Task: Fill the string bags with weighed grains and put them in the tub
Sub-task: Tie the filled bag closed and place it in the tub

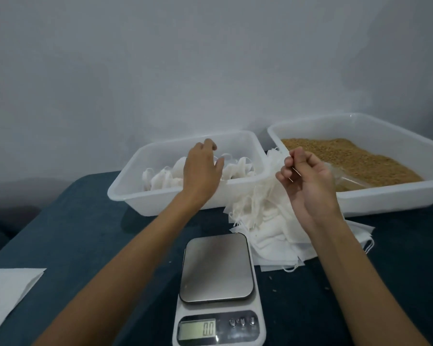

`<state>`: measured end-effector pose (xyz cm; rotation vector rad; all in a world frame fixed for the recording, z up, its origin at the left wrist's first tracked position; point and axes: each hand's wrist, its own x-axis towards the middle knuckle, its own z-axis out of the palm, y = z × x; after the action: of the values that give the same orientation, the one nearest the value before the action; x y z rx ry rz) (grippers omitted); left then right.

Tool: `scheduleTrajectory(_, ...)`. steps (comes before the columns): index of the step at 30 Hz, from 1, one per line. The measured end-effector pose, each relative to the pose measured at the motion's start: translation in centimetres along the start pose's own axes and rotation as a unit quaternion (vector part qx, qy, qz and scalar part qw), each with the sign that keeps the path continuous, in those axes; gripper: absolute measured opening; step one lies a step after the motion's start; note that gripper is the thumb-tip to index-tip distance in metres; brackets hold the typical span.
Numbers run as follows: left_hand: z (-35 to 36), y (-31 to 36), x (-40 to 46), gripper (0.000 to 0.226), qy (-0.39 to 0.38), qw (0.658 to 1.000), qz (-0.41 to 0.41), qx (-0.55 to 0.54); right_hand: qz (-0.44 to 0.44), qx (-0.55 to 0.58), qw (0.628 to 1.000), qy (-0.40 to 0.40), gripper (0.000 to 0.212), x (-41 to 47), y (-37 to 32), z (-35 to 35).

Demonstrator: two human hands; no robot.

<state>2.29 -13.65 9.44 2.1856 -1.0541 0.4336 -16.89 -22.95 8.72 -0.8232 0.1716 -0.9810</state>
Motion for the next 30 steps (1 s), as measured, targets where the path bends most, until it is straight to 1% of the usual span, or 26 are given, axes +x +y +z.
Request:
scheduleTrajectory(1,-0.2,1.1,-1.4,0.017,0.028,0.998,0.047,-0.031,-0.004,0.006,1.000,0.006,0.012,0.1,-0.3,-0.1)
scheduleTrajectory(2,-0.4,2.0,-2.9,0.011,0.024,0.994,0.088,-0.056,-0.007,0.012,1.000,0.011,0.012,0.2,-0.7,-0.2)
scheduleTrajectory(4,-0.5,3.4,-5.4,0.004,-0.032,0.986,0.139,-0.090,-0.018,0.028,0.999,0.021,0.013,0.3,-1.3,-0.5)
scheduleTrajectory(6,-0.5,4.4,-7.4,0.004,-0.108,0.975,0.167,-0.101,-0.029,0.039,0.998,0.028,0.016,0.4,-1.9,-0.8)
scheduleTrajectory(8,-0.3,5.1,-8.9,0.002,-0.178,0.958,0.201,-0.097,-0.033,0.046,0.998,0.034,0.016,0.6,-2.1,-1.0)
scheduleTrajectory(10,0.3,5.9,-9.9,0.009,-0.211,0.946,0.238,-0.066,-0.034,0.049,0.998,0.037,0.017,0.6,-2.2,-1.2)
scheduleTrajectory(13,1.9,7.0,-10.7,0.016,-0.208,0.931,0.300,0.034,-0.033,0.047,0.998,0.037,0.017,0.6,-2.1,-1.3)
scheduleTrajectory(15,2.8,7.4,-10.8,0.011,-0.207,0.912,0.340,0.100,-0.032,0.046,0.998,0.037,0.017,0.6,-2.0,-1.4)
scheduleTrajectory(18,3.4,7.6,-10.8,0.028,-0.233,0.878,0.389,0.156,-0.031,0.047,0.998,0.042,0.017,0.6,-1.9,-1.4)
scheduleTrajectory(21,3.3,7.9,-10.8,0.026,-0.230,0.860,0.415,0.190,-0.031,0.047,0.997,0.045,0.016,0.7,-2.0,-1.4)
scheduleTrajectory(22,3.4,7.9,-10.7,0.025,-0.218,0.860,0.420,0.191,-0.031,0.048,0.997,0.046,0.016,0.7,-2.0,-1.4)
scheduleTrajectory(26,3.8,7.3,-10.9,0.027,-0.164,0.879,0.419,0.158,-0.030,0.051,0.997,0.049,0.016,0.6,-2.0,-1.5)
scheduleTrajectory(30,3.5,6.3,-12.0,0.029,-0.166,0.893,0.408,0.094,-0.028,0.050,0.997,0.046,0.016,0.6,-2.1,-1.4)
